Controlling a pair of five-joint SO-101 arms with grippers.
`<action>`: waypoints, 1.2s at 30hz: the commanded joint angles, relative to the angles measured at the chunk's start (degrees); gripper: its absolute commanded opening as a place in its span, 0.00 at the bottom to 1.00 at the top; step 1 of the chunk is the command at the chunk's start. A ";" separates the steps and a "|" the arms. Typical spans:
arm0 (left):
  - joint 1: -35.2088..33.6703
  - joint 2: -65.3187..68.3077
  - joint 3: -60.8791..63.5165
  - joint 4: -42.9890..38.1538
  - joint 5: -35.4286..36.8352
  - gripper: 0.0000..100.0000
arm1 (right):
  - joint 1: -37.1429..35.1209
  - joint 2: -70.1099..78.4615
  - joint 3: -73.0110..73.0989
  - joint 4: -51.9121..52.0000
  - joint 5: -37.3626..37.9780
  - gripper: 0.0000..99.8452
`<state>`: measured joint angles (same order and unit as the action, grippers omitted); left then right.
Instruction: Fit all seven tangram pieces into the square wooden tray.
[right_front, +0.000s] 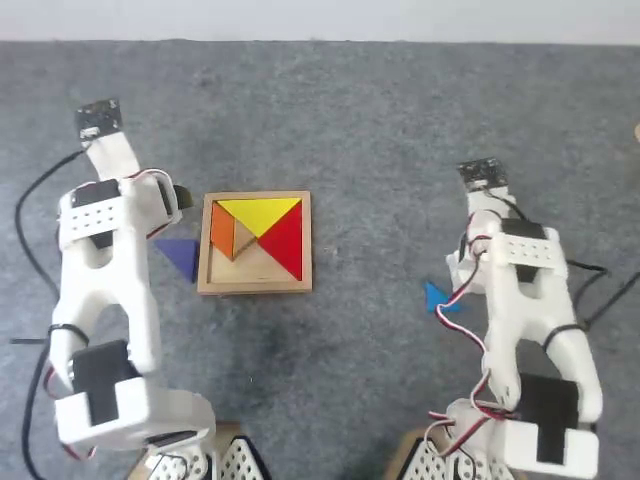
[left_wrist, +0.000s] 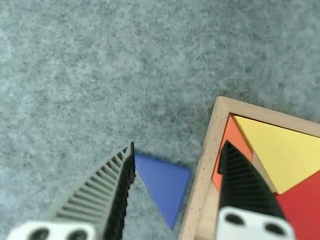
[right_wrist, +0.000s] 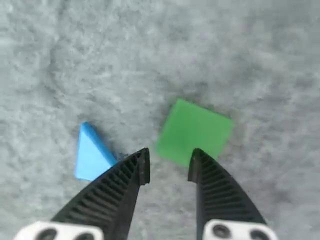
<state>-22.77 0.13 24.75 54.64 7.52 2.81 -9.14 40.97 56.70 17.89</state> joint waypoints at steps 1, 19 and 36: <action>0.09 -0.44 -3.56 0.18 0.18 0.26 | -2.68 0.75 -3.16 -0.13 -1.41 0.24; 0.00 0.00 -3.38 0.44 0.18 0.26 | 2.86 14.99 -10.90 -2.68 -0.18 0.20; -6.86 1.41 -7.78 0.53 0.26 0.26 | -7.69 7.16 -27.25 11.56 4.84 0.01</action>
<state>-26.29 1.27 21.41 54.64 7.52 0.18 4.04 22.15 63.47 20.88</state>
